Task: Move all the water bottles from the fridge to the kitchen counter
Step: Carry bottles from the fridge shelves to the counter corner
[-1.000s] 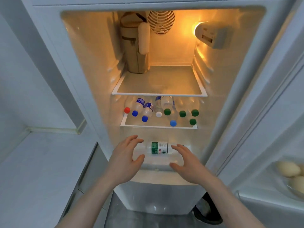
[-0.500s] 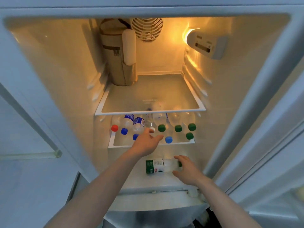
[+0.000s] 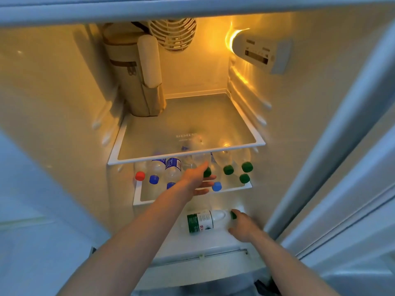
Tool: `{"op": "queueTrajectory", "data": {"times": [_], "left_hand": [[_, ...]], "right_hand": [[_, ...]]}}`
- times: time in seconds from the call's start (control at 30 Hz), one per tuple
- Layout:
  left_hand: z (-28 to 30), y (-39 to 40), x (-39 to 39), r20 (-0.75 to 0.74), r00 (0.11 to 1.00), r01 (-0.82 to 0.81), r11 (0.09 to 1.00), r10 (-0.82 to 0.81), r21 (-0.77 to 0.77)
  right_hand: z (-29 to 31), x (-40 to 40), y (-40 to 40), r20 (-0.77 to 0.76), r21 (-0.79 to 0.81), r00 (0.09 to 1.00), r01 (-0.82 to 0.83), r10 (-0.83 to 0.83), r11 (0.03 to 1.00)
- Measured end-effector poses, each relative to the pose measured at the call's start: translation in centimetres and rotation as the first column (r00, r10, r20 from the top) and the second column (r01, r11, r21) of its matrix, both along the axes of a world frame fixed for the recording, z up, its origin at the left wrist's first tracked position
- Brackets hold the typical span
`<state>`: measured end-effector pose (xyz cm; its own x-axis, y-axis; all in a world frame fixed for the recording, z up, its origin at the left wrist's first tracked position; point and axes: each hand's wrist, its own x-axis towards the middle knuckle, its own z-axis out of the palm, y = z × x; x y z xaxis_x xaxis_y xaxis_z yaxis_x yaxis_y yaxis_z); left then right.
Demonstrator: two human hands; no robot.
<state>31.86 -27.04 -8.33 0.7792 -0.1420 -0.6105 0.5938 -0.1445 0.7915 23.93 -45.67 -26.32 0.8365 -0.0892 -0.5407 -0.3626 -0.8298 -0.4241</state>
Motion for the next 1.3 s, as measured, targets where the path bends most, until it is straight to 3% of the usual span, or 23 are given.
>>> {"op": "queueTrajectory", "data": {"times": [0.2, 0.47, 0.63, 0.73, 0.87, 0.93, 1.07, 1.3], "left_hand": [[0.7, 1.8, -1.2, 0.118, 0.976, -0.190, 0.981, 0.184, 0.040], [2.2, 8.8, -7.6, 0.328, 0.919, -0.288, 0.941, 0.220, 0.175], [3.6, 12.1, -11.9, 0.479, 0.866, -0.319, 0.895, 0.143, 0.311], [4.0, 13.3, -14.0, 0.588, 0.808, -0.329, 0.801, -0.036, 0.500], [2.9, 14.0, -15.8, 0.506, 0.817, -0.272, 0.590, -0.275, 0.760], [1.7, 14.1, -16.3, 0.436, 0.837, -0.212, 0.538, -0.331, 0.816], [-0.9, 15.4, -17.3, 0.382, 0.863, -0.181, 0.504, -0.330, 0.844], [-3.3, 16.9, -18.0, 0.375, 0.883, -0.184, 0.525, -0.284, 0.831]], "right_hand": [[-1.6, -0.6, 0.0, 0.073, 0.000, 0.997, 0.035, -0.034, 0.999], [-2.5, -0.3, 0.6, 0.121, -0.071, 0.992, 0.034, -0.026, 0.997], [-2.8, 0.5, 0.7, 0.152, -0.052, 0.988, 0.023, -0.015, 0.998], [-2.6, 0.9, 1.0, 0.163, -0.083, 0.987, 0.001, 0.012, 0.997], [-2.5, 0.7, 0.9, 0.137, -0.224, 0.983, -0.090, 0.123, 0.970], [-2.5, 0.4, 0.4, 0.124, -0.267, 0.979, -0.124, 0.162, 0.956], [-2.1, -0.7, 0.4, 0.148, -0.180, 0.977, -0.127, 0.155, 0.975], [-0.4, -3.7, 2.5, 0.314, 0.028, 0.940, -0.149, 0.133, 0.988]]}}
